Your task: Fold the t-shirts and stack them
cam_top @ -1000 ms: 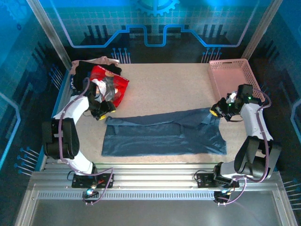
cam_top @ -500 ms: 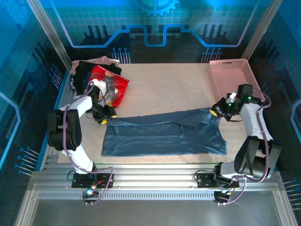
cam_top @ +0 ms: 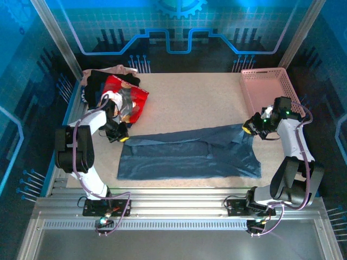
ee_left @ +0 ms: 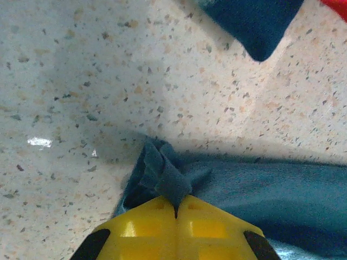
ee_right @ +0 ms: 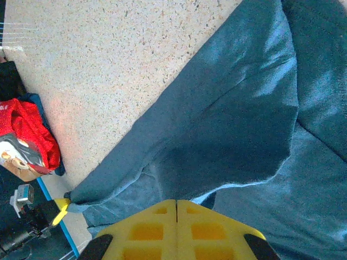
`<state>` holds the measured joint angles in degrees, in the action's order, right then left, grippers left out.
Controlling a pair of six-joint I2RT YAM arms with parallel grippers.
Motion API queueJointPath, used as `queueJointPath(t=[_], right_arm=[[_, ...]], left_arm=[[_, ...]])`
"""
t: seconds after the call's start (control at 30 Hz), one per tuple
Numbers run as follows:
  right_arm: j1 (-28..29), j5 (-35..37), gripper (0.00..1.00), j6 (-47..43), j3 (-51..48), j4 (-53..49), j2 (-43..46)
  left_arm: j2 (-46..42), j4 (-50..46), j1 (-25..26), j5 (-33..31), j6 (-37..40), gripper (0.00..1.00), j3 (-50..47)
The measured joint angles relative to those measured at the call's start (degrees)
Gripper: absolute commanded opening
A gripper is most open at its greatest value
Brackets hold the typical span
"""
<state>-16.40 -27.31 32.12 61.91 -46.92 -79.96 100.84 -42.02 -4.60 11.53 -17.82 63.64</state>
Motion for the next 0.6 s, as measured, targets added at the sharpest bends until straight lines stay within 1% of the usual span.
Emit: queueJointPath(t=[0.2, 0.4, 0.53, 0.6], right_arm=[[0.00, 0.46, 0.00, 0.00, 0.02, -0.26, 0.13], [0.00, 1.42, 0.00, -0.15, 0.02, -2.32, 2.64], [-0.02, 1.84, 0.00, -0.22, -0.24, -3.67, 4.57], [-0.02, 2.01, 0.00, -0.24, -1.09, -4.13, 5.49]], left_arm=[[-4.85, -2.89, 0.00, -0.79, 0.04, 0.00, 1.18], [-10.69, -4.44, 0.00, -1.22, 0.24, 0.00, 1.79], [-11.87, -4.50, 0.00, -1.44, 0.76, 0.01, 1.77], [-11.87, -4.28, 0.00, -1.66, 1.31, 0.03, 1.11]])
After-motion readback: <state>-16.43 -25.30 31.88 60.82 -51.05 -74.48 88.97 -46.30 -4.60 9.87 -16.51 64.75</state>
